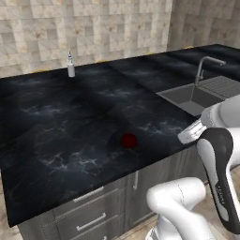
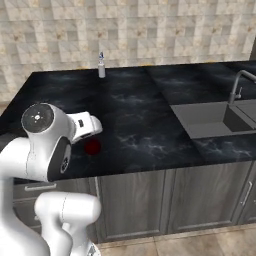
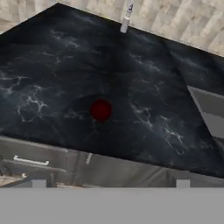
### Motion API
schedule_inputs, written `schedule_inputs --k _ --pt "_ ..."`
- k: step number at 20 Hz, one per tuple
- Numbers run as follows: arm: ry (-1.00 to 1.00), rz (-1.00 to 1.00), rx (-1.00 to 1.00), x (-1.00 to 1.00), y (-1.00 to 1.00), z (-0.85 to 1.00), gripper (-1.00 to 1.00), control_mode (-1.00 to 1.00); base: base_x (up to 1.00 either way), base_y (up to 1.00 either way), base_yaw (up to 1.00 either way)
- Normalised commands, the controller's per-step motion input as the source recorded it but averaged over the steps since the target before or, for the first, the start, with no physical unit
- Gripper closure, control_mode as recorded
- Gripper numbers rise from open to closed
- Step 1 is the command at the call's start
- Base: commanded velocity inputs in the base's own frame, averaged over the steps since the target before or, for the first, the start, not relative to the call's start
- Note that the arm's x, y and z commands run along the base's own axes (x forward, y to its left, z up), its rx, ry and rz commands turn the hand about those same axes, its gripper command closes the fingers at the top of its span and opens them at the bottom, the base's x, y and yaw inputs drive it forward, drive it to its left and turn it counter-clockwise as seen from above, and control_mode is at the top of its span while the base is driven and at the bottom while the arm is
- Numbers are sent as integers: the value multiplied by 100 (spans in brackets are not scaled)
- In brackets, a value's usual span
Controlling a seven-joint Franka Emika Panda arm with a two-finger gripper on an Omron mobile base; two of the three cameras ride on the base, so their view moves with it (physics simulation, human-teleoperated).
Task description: Move the mug from next to the sink to the open cabinet. Then, move the bowl with the avocado to the fridge to clear the area for faucet cleaning.
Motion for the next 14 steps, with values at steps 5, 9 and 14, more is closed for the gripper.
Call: schedule_inputs --k 5,9,14 --pt "-17 -13 39 6 24 -36 -100 -100 0 0 0" --pt "3 -1 15 3 0 -5 -100 -100 0 0 0" --pt "25 -2 -1 48 42 -44 -100 -100 0 0 0"
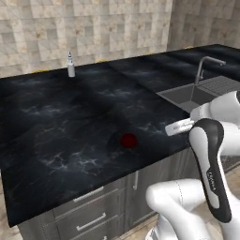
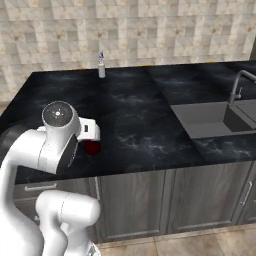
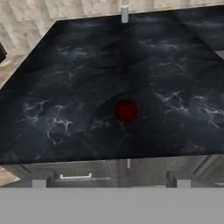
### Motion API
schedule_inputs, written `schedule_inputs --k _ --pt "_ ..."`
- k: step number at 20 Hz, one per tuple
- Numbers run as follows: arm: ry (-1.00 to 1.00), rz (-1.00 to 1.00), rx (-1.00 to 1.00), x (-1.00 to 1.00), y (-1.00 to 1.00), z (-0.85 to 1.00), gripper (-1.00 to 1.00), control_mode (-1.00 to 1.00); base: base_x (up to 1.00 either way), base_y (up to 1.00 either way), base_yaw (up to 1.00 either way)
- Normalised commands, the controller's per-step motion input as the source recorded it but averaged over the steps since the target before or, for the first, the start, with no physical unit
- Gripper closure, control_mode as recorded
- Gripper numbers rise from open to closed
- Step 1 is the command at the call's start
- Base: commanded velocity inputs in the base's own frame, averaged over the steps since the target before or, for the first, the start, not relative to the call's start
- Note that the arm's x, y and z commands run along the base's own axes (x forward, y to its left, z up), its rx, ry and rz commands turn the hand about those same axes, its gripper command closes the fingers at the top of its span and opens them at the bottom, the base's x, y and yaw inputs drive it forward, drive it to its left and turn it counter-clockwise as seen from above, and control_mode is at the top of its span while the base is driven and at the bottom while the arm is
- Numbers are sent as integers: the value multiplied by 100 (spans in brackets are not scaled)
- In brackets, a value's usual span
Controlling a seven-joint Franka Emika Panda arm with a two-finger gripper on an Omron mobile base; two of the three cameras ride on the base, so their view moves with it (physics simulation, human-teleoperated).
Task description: Move the mug from next to the sink to the open cabinet. Then, move the bowl with the avocado to the fridge to clear the area for faucet cleaning.
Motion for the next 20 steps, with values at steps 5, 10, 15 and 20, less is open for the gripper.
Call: schedule_inputs --k 5,10,15,20 --pt "10 -3 0 39 45 -77 -100 -100 0 0 0" --pt "-3 -2 3 20 16 -93 -100 -100 0 0 0" --pt "2 -1 0 82 -9 -16 -100 -100 0 0 0" --pt "4 0 0 91 -21 -33 -100 -100 0 0 0"
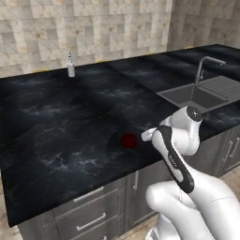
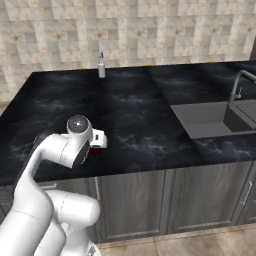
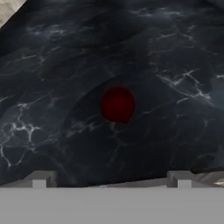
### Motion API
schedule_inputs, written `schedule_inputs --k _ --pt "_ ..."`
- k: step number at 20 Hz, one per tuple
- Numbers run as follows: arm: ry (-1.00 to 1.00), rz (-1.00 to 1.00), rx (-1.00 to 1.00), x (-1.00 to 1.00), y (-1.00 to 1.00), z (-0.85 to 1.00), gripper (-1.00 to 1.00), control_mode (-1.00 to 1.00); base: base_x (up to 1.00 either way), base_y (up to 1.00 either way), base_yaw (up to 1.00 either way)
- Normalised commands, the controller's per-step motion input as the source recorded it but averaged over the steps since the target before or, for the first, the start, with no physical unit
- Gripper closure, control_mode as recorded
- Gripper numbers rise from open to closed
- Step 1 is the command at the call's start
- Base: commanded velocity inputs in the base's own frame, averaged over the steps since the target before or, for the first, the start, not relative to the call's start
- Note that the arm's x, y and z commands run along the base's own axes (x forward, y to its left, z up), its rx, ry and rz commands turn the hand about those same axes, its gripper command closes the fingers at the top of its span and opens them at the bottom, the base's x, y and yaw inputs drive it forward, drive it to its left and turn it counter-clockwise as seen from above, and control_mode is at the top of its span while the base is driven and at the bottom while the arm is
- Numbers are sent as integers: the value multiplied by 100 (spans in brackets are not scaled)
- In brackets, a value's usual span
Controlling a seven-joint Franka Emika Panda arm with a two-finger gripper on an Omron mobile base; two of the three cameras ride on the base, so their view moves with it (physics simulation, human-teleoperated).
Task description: Move the mug from next to the sink to the open cabinet. Then, move the bowl with the avocado to the fridge to clear the area for faucet cleaning.
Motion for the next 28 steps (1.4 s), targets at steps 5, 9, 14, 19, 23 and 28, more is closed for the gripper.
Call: schedule_inputs --k 5,9,14,19,23,28 --pt "14 0 -3 84 1 -54 -100 -100 0 0 0" --pt "13 0 -2 61 1 -58 -100 -100 0 0 0" --pt "-2 0 0 1 0 -58 -100 -100 0 0 0" --pt "-9 0 -1 24 16 -10 -100 -100 0 0 0" --pt "0 3 -1 35 35 -7 -100 -100 0 0 0" --pt "1 7 0 26 11 -12 -100 -100 0 0 0"
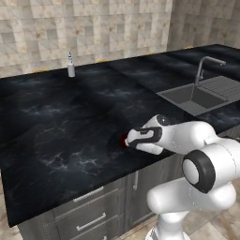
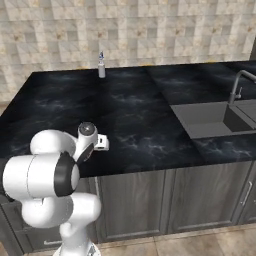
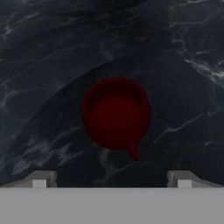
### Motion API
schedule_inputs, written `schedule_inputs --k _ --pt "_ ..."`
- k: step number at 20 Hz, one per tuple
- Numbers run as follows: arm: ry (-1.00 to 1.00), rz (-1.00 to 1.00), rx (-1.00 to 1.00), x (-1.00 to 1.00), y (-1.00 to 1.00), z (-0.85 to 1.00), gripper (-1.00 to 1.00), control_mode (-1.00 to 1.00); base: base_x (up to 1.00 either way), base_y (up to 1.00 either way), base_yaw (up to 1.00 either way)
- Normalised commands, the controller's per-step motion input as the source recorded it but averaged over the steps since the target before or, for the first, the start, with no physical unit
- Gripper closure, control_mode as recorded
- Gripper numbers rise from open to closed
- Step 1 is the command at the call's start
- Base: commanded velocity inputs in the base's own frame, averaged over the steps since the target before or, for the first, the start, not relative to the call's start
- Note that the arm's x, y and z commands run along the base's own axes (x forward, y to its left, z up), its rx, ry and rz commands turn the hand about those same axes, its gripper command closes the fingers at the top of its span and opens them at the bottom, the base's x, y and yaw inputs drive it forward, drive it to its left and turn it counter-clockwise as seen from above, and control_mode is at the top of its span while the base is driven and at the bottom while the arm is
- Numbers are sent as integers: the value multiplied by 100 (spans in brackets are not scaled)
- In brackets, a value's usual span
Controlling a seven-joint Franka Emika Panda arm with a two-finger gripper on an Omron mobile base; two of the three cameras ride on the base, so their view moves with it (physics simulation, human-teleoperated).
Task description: Move the mug from next to the sink to the open cabinet. Then, move the bowl with the avocado to the fridge to clear the area for faucet cleaning.
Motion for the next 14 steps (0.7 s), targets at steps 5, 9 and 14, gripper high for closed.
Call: schedule_inputs --k 5,9,14 --pt "1 6 2 3 -1 -33 -100 -100 0 0 0" --pt "0 1 0 0 0 -6 -100 -100 0 0 0" --pt "0 0 0 0 0 0 -100 -100 0 0 0"
